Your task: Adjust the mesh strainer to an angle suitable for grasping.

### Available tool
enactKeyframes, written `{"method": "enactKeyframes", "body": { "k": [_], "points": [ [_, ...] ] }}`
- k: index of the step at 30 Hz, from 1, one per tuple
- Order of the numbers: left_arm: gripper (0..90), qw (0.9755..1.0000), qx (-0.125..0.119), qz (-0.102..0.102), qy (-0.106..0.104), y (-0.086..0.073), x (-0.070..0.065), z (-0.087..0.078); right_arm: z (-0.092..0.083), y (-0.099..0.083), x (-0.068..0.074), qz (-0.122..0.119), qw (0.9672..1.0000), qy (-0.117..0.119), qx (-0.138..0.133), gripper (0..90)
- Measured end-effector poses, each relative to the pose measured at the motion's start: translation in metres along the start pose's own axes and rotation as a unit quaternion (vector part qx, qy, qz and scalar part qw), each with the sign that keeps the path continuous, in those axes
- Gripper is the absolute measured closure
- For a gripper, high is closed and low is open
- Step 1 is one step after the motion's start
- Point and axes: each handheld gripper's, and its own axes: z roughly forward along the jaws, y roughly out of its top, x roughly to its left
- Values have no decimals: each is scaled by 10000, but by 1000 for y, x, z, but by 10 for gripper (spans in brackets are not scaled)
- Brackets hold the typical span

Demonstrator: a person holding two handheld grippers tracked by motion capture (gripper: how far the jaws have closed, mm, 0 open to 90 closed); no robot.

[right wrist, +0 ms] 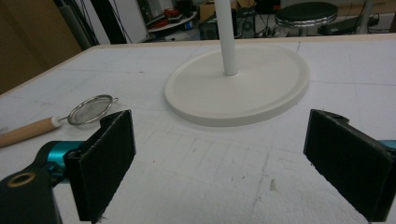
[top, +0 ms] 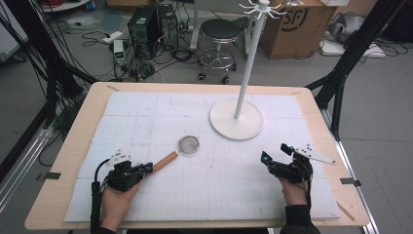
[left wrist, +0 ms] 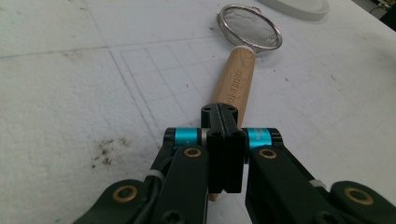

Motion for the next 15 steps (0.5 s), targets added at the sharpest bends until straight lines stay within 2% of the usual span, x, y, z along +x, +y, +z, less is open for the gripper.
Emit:
{"method": "enactKeyframes", "body": {
  "k": [4, 9, 15],
  "points": [
    [900, 10000, 35, 85, -7, 6, -3, 11, 0, 0, 0, 12, 10000, -9, -2, 83],
    [900, 10000, 32, 8, -42, 11, -2, 19, 0, 0, -1, -12, 10000, -1, -5, 83],
    [900, 9999, 59, 30, -76, 16, -8, 31, 0, 0, -1, 10, 10000, -8, -1, 83]
  ]
}}
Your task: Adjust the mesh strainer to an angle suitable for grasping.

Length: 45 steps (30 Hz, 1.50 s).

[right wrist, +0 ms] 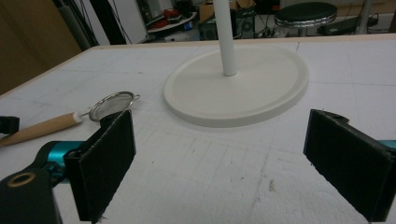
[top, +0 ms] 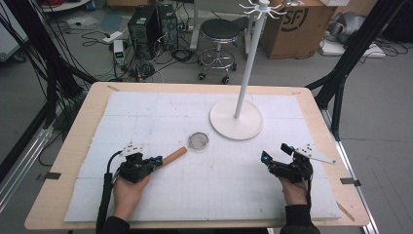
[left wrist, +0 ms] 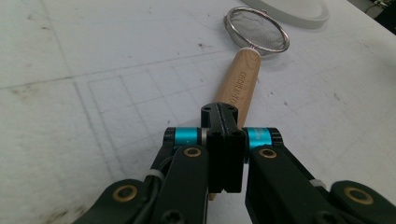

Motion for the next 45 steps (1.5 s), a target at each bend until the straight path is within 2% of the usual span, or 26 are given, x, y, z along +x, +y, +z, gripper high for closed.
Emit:
{"method": "enactKeyframes", "body": {
  "k": [4, 12, 21, 24, 39, 43, 45],
  "points": [
    [900, 9999, 27, 89, -75, 5, -7, 13, -1, 1, -1, 13, 10000, 3, -43, 83],
    [900, 10000, 11, 47, -77, 10, -10, 23, 0, 0, -2, 25, 10000, 38, -34, 83],
    [900, 9999, 35, 20, -98, 19, -6, 34, 1, 0, -1, 27, 10000, 50, -30, 84],
    [900, 9999, 32, 84, -94, 22, -5, 38, 2, 0, -2, 21, 10000, 51, -26, 84],
    [900, 9999, 40, 70, -111, 24, -5, 42, 6, -1, 0, -34, 9999, 86, 70, 84],
    [900, 9999, 31, 78, -89, 24, -5, 41, 14, -2, 5, 13, 9995, 254, 199, 85],
    [898, 9999, 25, 109, -40, 23, -6, 41, 17, -1, 7, -61, 9992, 289, 254, 84]
  ]
}}
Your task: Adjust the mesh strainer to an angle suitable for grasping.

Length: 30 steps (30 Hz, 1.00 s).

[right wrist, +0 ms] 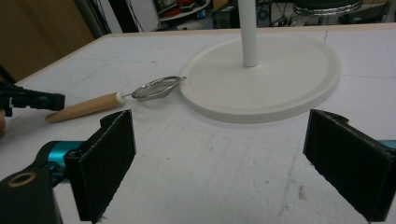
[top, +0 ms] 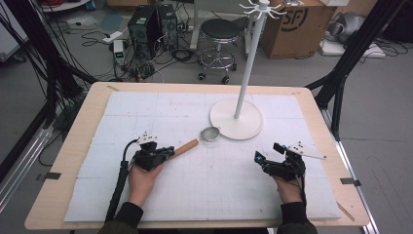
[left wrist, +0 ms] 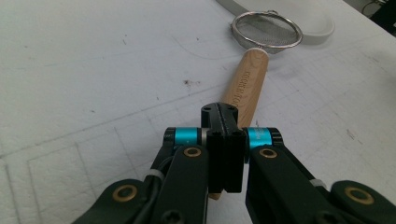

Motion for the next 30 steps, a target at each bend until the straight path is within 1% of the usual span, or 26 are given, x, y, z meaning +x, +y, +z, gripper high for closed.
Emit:
{"method": "enactKeyframes", "body": {
  "k": [1, 2, 3, 4, 5, 7, 8, 9, 11, 12, 13, 14, 15, 17, 18, 19, 21, 22, 23, 24, 25, 26, 27, 28, 30],
  "points": [
    [894, 10000, -13, 63, -4, 0, -1, 0, 1, 0, 1, 13, 10000, 17, 5, 85],
    [856, 9999, -19, 149, 8, 0, -2, -1, 2, 1, 1, 4, 10000, 32, 8, 85],
    [783, 9996, -31, 231, 173, 0, -3, -2, 2, 1, 2, -2, 10000, 34, 29, 85],
    [684, 9997, 2, 190, 182, 0, -2, -2, 2, 1, 2, -7, 10000, 6, 27, 85],
    [644, 9997, 2, 190, 182, 0, -2, -2, 2, 1, 2, 20, 10000, 0, 24, 88],
    [565, 9998, -20, 182, 55, 0, -1, -3, 2, 2, 2, 30, 10000, -13, 15, 143],
    [523, 9998, -61, 206, -63, 0, -1, -4, 1, 2, 2, 35, 10000, -29, -6, 146],
    [486, 9998, -61, 206, -63, 0, -1, -4, 1, 3, 2, 55, 10000, -22, -17, 146],
    [399, 9995, -88, 293, -39, 0, -2, -5, 1, 5, 4, 58, 10000, -17, -19, 145],
    [382, 9994, -108, 339, -28, 1, -2, -7, 2, 5, 5, 43, 10000, -16, -5, 145],
    [364, 9994, -108, 339, -28, 1, -2, -7, 2, 6, 6, 10, 10000, -16, 9, 144],
    [364, 9994, -163, 312, -36, 1, -2, -8, 2, 6, 6, 10, 10000, -16, 9, 144],
    [326, 9991, -278, 299, -68, 4, -1, -13, 4, 7, 7, 42, 10000, 23, 44, 142],
    [312, 9989, -323, 313, -102, 5, -1, -16, 5, 7, 8, 24, 10000, 49, 47, 142],
    [302, 9984, -451, 312, -155, 7, 1, -23, 6, 8, 11, 25, 9999, 75, 66, 142],
    [299, 9984, -451, 312, -155, 7, 1, -23, 7, 9, 12, 11, 9999, 83, 70, 141],
    [291, 9980, -549, 283, -165, 8, 3, -31, 8, 9, 12, 9, 9999, 89, 57, 141],
    [278, 9978, -579, 272, -168, 9, 5, -34, 9, 10, 13, 38, 9999, 118, 84, 141],
    [271, 9975, -636, 265, -179, 10, 8, -42, 10, 10, 13, 47, 9998, 134, 101, 141],
    [260, 9975, -636, 265, -179, 10, 8, -42, 10, 10, 14, 70, 9998, 161, 127, 140],
    [251, 9969, -703, 324, -154, 11, 10, -49, 11, 10, 15, 96, 9997, 179, 148, 140],
    [248, 9969, -703, 324, -154, 11, 10, -49, 12, 11, 16, 99, 9996, 198, 161, 140],
    [248, 9965, -744, 338, -149, 11, 11, -53, 12, 11, 16, 99, 9996, 198, 161, 140],
    [241, 9961, -797, 352, -162, 12, 12, -57, 15, 12, 17, 189, 9994, 219, 212, 141],
    [235, 9955, -868, 346, -139, 13, 15, -63, 18, 14, 19, 248, 9990, 272, 255, 141]
  ]
}}
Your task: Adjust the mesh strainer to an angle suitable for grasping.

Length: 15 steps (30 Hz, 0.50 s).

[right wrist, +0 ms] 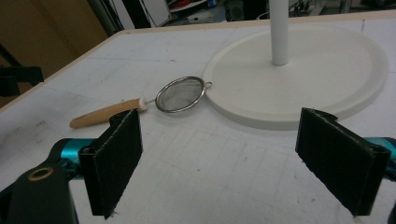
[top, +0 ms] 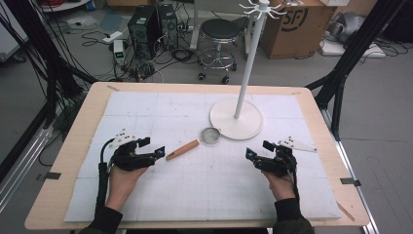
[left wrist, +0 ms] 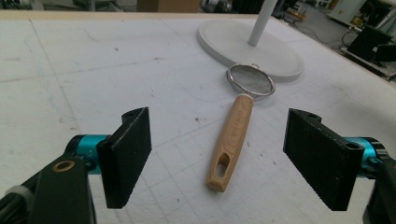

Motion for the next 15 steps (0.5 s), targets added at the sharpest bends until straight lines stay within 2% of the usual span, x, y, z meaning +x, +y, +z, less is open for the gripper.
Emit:
{"method": "enactKeyframes", "body": {
  "k": [6, 11, 15],
  "points": [
    [219, 9999, -138, -6, 63, 4, 6, -10, 12, 6, 7, 1, 9998, 94, 167, 144],
    [219, 9998, -191, 15, 18, 4, 7, -12, 17, 10, 12, -46, 9997, 103, 209, 144],
    [219, 9998, -183, -29, -51, 7, 10, -14, 22, 16, 22, -102, 9994, 210, 254, 144]
  ]
}}
